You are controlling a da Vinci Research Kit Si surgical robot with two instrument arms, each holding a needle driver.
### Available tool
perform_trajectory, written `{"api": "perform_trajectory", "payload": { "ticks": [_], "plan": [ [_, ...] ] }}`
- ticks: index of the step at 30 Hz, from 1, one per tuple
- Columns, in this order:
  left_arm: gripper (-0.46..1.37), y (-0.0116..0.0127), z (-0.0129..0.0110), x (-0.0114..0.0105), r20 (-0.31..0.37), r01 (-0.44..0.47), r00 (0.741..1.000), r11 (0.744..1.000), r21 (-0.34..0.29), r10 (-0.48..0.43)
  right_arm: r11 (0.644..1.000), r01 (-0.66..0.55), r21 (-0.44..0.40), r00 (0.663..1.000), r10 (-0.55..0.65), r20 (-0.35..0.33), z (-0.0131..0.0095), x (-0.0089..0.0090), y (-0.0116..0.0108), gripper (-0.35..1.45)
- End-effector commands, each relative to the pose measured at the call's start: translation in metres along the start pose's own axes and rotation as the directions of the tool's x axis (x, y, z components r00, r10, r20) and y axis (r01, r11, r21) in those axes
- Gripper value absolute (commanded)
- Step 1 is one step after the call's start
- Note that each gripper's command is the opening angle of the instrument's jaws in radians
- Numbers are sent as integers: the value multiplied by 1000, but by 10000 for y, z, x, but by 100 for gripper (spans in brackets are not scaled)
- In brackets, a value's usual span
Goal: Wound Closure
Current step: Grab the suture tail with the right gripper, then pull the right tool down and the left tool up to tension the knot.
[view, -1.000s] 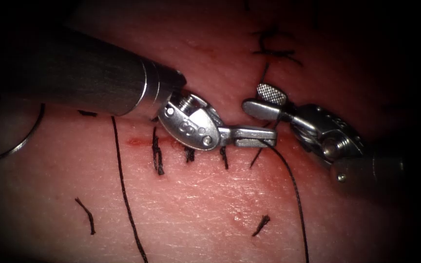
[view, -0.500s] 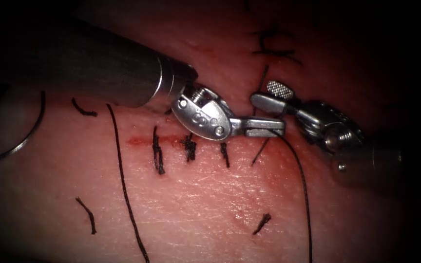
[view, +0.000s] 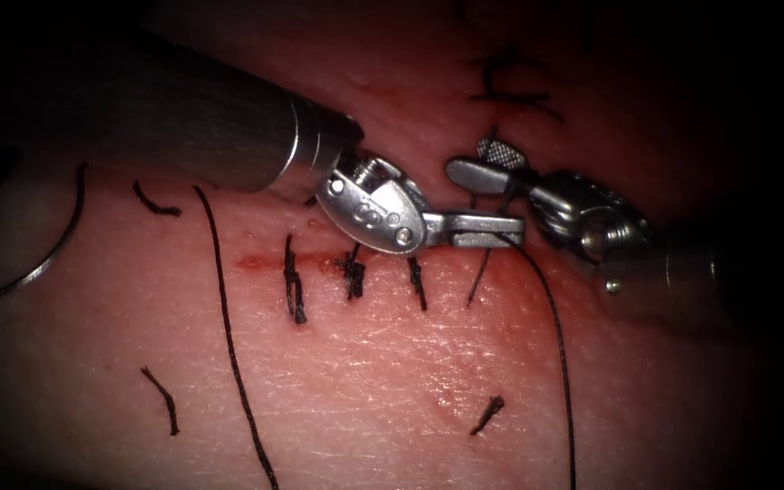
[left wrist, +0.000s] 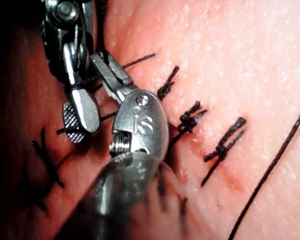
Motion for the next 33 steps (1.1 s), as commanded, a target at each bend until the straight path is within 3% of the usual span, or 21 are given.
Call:
{"api": "perform_trajectory", "payload": {
  "ticks": [1,6,10,20,33],
  "plan": [
    [-35,1,0,-1,1,5,1000,1000,-5,-5,1000,0,-1,1000,0,0,-3,1,-2,-30],
    [-35,1,-4,-1,-2,5,1000,1000,-7,-5,999,2,45,997,1,-77,-12,10,-16,-35],
    [-35,0,-5,0,-2,6,1000,1000,-8,-6,996,40,77,995,-32,-95,-20,15,-25,-35],
    [-35,-11,-14,5,-11,23,1000,1000,-14,-24,984,107,140,992,-95,-83,-44,1,-41,-35],
    [-35,-65,-35,29,-24,63,998,998,-4,-63,973,117,200,993,-114,-30,-76,-23,-66,-35]
  ]
}}
